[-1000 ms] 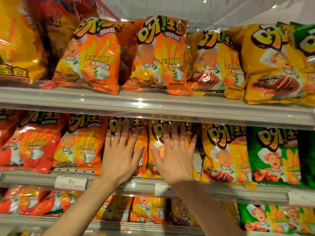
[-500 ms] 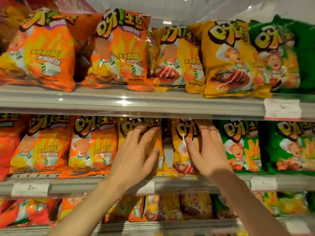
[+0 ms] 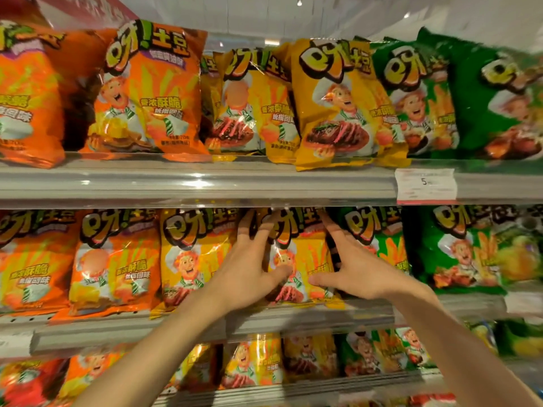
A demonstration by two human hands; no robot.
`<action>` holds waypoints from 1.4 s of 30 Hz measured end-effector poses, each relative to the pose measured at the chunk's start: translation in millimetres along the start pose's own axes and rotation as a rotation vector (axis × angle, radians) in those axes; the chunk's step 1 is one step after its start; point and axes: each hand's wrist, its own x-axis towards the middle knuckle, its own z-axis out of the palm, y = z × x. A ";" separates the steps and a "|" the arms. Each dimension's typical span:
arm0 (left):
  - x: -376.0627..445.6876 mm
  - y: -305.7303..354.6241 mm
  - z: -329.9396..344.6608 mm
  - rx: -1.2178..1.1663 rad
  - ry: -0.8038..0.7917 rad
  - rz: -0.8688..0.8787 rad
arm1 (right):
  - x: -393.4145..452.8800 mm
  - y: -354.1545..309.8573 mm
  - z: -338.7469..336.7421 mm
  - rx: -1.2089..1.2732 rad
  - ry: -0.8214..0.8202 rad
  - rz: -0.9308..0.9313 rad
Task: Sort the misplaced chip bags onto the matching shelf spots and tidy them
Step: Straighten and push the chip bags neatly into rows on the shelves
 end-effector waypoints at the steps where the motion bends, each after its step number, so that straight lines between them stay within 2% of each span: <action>1: 2.3 -0.7 -1.4 -0.027 -0.015 -0.027 | 4.4 3.9 -2.0 0.033 -0.009 -0.015; 5: 12.0 -5.0 -7.6 -0.125 -0.090 -0.083 | 19.3 13.5 -6.0 0.129 -0.042 -0.069; 11: 26.9 -8.1 -7.2 -0.217 -0.135 -0.121 | 28.4 24.2 2.6 0.129 -0.029 -0.080; 29: 32.5 -9.1 -17.1 -0.065 -0.238 -0.063 | 27.4 24.7 9.2 0.113 -0.031 -0.090; 32: 18.2 -6.5 -17.9 0.022 -0.186 -0.030 | 26.1 25.9 13.2 0.123 -0.033 -0.095; 35: -5.9 -9.1 -17.4 0.131 -0.056 0.067 | 13.7 20.4 17.5 0.123 0.006 -0.074; 39: -23.5 -31.8 -14.6 0.426 0.335 0.200 | -0.7 -8.7 33.6 -0.051 0.276 -0.090; 42: -25.6 -47.9 -14.7 0.516 0.484 0.109 | 8.0 -33.1 55.9 -0.239 0.419 -0.103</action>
